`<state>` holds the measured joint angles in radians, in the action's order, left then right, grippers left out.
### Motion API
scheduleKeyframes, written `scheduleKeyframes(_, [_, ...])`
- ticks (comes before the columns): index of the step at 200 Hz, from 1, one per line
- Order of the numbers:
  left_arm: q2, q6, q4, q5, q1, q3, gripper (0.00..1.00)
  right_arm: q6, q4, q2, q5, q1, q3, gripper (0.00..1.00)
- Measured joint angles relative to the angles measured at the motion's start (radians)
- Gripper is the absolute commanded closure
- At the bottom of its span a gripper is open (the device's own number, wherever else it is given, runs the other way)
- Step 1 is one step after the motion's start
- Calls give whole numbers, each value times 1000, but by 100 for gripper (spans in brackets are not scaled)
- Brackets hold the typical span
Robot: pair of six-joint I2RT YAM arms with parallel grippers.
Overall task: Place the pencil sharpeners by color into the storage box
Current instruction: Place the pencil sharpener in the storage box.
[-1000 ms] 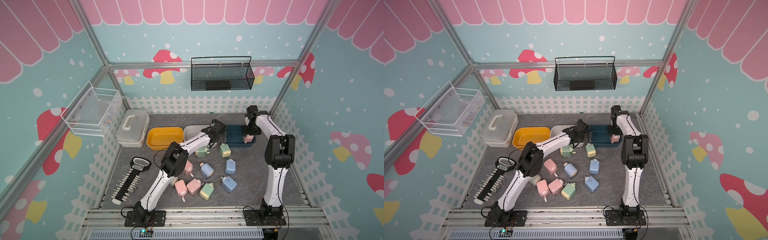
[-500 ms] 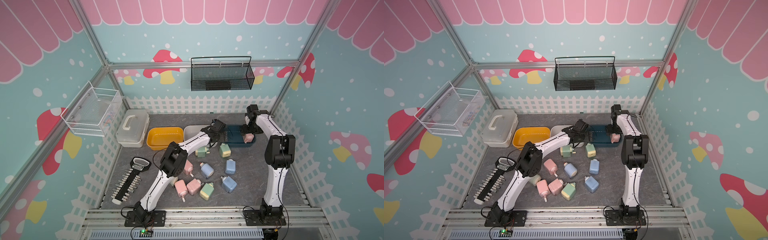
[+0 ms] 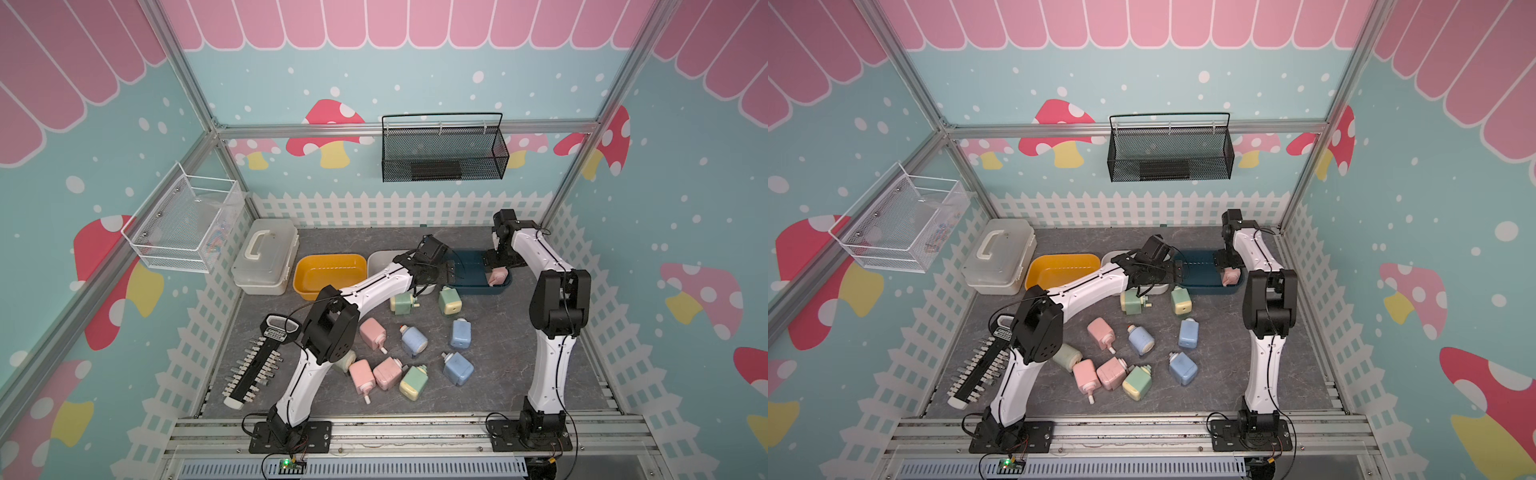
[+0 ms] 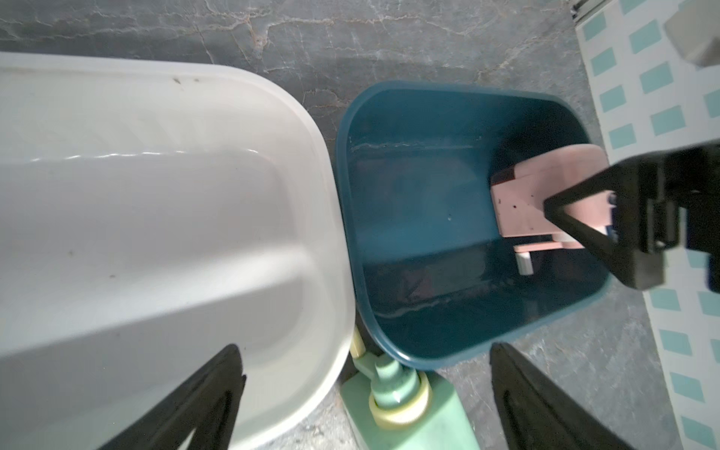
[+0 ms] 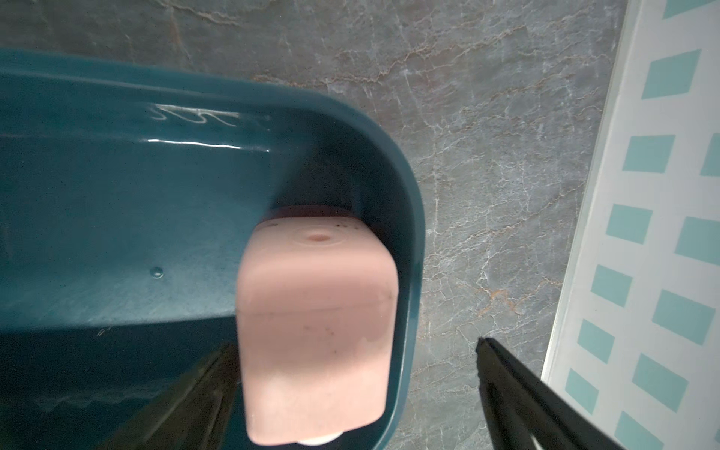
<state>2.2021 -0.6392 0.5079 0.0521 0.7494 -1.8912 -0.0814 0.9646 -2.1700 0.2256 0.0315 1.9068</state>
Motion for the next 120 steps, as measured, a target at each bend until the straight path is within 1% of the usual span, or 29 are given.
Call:
scheduleKeyframes(12, [-42,3,-13,1,4,37,1,2,-3,2,-20,0,-2,4])
scheduleKeyframes(17, [-58,4,-20,2,5,54,1,3,-6,5,-27,0,-5,1])
scheduleKeyframes(52, [-176,8,-50,18,8,195,1,-1,-47,81,-70,0,-81,2])
scheduleKeyframes(92, [-336,-6,-59,65,8,402,1,-26,-163,299,-122,0,-260,1])
scheduleKeyframes(120, [-460,-58,-60,120,8,533,1,-58,-289,478,-190,0,-422,1])
